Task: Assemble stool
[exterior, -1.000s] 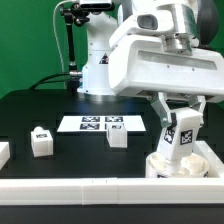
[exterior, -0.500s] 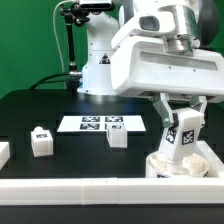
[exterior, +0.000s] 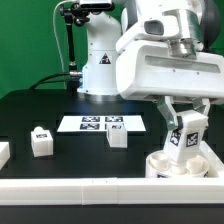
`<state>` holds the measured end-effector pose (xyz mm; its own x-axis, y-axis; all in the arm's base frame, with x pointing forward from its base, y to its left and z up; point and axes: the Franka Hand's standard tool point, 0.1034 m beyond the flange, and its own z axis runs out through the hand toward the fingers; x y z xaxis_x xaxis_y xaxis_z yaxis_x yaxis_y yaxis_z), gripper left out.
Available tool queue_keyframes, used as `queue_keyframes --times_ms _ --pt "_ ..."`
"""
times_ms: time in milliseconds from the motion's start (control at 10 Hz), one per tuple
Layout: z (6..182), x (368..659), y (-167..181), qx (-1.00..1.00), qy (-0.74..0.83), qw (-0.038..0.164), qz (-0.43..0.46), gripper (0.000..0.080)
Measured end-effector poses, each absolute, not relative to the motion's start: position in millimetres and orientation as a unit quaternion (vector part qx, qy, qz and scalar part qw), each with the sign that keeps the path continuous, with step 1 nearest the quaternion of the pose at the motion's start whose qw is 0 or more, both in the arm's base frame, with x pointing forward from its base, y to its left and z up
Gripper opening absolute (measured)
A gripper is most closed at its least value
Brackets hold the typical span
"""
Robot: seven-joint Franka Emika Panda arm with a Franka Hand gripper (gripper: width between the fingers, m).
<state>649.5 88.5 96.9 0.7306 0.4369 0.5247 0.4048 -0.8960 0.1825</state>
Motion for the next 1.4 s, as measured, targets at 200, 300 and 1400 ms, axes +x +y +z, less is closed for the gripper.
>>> queue_keyframes --times_ms 200,300,1400 --pt "95.1 648 90 0.930 0.228 0.027 0.288 0.0328" --pt "94.5 648 90 0.930 0.228 0.027 0.287 0.0328" --pt "78.4 644 86 0.932 0.227 0.028 0.282 0.0328"
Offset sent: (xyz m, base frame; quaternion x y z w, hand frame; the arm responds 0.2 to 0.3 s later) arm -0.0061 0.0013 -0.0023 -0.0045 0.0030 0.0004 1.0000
